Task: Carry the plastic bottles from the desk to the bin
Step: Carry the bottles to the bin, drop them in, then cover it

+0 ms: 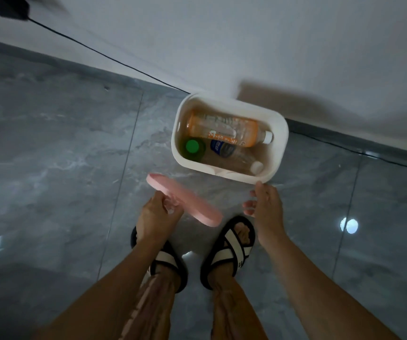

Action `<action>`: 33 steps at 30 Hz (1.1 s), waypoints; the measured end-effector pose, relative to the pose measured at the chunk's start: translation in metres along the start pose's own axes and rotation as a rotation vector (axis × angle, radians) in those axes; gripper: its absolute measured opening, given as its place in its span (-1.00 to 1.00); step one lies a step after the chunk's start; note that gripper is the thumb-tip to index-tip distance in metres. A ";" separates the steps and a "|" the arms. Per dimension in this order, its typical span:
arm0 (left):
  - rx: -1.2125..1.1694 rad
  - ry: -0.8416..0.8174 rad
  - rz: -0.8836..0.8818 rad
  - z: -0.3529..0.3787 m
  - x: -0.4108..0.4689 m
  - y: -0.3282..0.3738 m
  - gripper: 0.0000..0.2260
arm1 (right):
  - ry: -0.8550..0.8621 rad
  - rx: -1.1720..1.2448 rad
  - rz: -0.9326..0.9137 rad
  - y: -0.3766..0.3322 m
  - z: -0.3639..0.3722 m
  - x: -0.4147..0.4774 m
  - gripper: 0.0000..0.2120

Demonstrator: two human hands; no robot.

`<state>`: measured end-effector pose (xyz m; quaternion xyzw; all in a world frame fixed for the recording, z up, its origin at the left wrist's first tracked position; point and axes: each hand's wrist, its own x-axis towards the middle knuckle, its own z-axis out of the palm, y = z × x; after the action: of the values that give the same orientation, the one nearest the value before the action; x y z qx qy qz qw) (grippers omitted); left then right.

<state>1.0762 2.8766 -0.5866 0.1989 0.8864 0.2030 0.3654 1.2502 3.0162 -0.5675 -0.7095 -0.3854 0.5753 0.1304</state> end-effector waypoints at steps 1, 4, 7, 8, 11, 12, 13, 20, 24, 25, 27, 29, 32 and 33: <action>-0.016 0.027 -0.001 -0.011 -0.008 0.003 -0.79 | -0.002 -0.023 0.007 -0.004 -0.003 -0.004 -0.76; -0.038 0.132 0.027 -0.043 -0.030 0.017 -0.81 | -0.009 -0.063 0.041 -0.014 -0.011 -0.013 -0.83; -0.121 0.236 0.111 -0.075 -0.047 0.041 -0.81 | -0.009 -0.102 0.063 -0.025 -0.018 -0.021 -0.78; -0.157 0.265 0.146 -0.085 -0.050 0.050 -0.81 | -0.008 -0.111 0.067 -0.029 -0.021 -0.023 -0.76; -0.234 0.315 0.252 -0.106 -0.055 0.076 -0.82 | -0.014 -0.153 0.055 -0.038 -0.025 -0.025 -0.72; -0.248 0.323 0.281 -0.111 -0.055 0.084 -0.81 | -0.017 -0.167 0.046 -0.041 -0.026 -0.025 -0.71; -0.254 0.329 0.316 -0.114 -0.054 0.091 -0.81 | -0.021 -0.181 0.035 -0.043 -0.027 -0.025 -0.70; -0.281 0.315 0.474 -0.087 -0.034 0.122 -0.87 | 0.000 -0.200 0.031 -0.044 -0.031 -0.016 -0.75; -0.220 0.279 0.414 -0.051 -0.019 0.102 -0.97 | 0.009 -0.133 0.082 -0.039 -0.032 -0.006 -0.71; -0.209 0.272 0.411 -0.045 -0.018 0.095 -0.93 | 0.006 -0.117 0.086 -0.038 -0.032 -0.005 -0.71; -0.184 0.264 0.406 -0.035 -0.016 0.080 -0.83 | 0.001 -0.099 0.075 -0.035 -0.031 -0.003 -0.70; -0.158 0.240 0.400 -0.029 -0.014 0.070 -0.78 | 0.002 -0.094 0.047 -0.034 -0.029 0.000 -0.66; -0.105 0.195 0.361 -0.022 -0.008 0.064 -0.73 | -0.005 -0.088 0.009 -0.035 -0.025 0.005 -0.61; -0.100 0.177 0.345 -0.020 -0.006 0.064 -0.72 | -0.007 -0.091 0.001 -0.036 -0.023 0.006 -0.60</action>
<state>1.0782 2.9234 -0.5377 0.3110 0.8566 0.3231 0.2552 1.2577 3.0506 -0.5421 -0.7129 -0.4112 0.5599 0.0962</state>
